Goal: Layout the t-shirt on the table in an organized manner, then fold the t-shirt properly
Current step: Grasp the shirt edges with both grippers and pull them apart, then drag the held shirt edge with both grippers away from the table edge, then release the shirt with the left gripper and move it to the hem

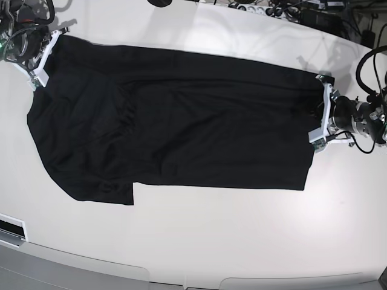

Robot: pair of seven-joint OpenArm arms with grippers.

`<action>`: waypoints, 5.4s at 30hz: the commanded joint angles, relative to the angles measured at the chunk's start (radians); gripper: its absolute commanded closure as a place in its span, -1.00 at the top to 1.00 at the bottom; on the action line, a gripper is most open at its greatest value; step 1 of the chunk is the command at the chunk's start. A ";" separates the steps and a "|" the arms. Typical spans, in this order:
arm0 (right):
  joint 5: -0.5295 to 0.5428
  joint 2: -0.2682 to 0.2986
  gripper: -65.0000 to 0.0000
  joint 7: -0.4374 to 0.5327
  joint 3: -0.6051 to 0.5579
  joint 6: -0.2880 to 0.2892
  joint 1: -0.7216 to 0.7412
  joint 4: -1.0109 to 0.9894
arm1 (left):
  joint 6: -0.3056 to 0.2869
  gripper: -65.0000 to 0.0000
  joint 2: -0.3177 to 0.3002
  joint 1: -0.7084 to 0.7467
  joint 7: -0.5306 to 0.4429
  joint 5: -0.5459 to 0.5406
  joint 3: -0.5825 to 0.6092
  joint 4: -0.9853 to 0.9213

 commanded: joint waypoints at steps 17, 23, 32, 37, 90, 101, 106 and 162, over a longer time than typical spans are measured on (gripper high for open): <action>0.051 -0.023 -1.00 0.151 0.007 0.094 0.016 0.076 | 0.000 -1.00 0.174 -0.014 -0.123 0.156 -0.011 -0.265; -0.005 -0.088 -1.00 0.182 0.005 0.105 0.051 0.004 | -0.001 -1.00 0.195 -0.005 -0.105 0.158 -0.011 -0.267; 0.032 -0.085 -1.00 0.027 0.003 0.132 0.062 -0.092 | -0.055 -1.00 0.183 -0.006 -0.011 0.139 -0.011 -0.263; 0.122 -0.085 -1.00 -0.019 0.003 0.183 0.016 -0.091 | -0.110 -1.00 0.166 -0.006 0.052 0.054 -0.009 -0.262; -0.019 -0.135 -1.00 0.080 0.061 0.106 -0.131 -0.045 | 0.035 -1.00 0.035 0.225 0.022 0.106 -0.010 0.016; 0.041 -0.097 -1.00 0.023 0.062 0.113 -0.249 0.052 | 0.004 -1.00 0.019 0.325 0.043 0.108 -0.009 0.017; 0.018 -0.096 -1.00 0.022 0.062 0.106 -0.289 0.125 | 0.004 -1.00 0.019 0.325 0.072 0.106 -0.009 0.023; 0.114 -0.053 -1.00 -0.011 0.066 0.029 -0.148 0.412 | 0.051 -0.04 0.216 -0.080 -0.030 -0.165 -0.583 -0.517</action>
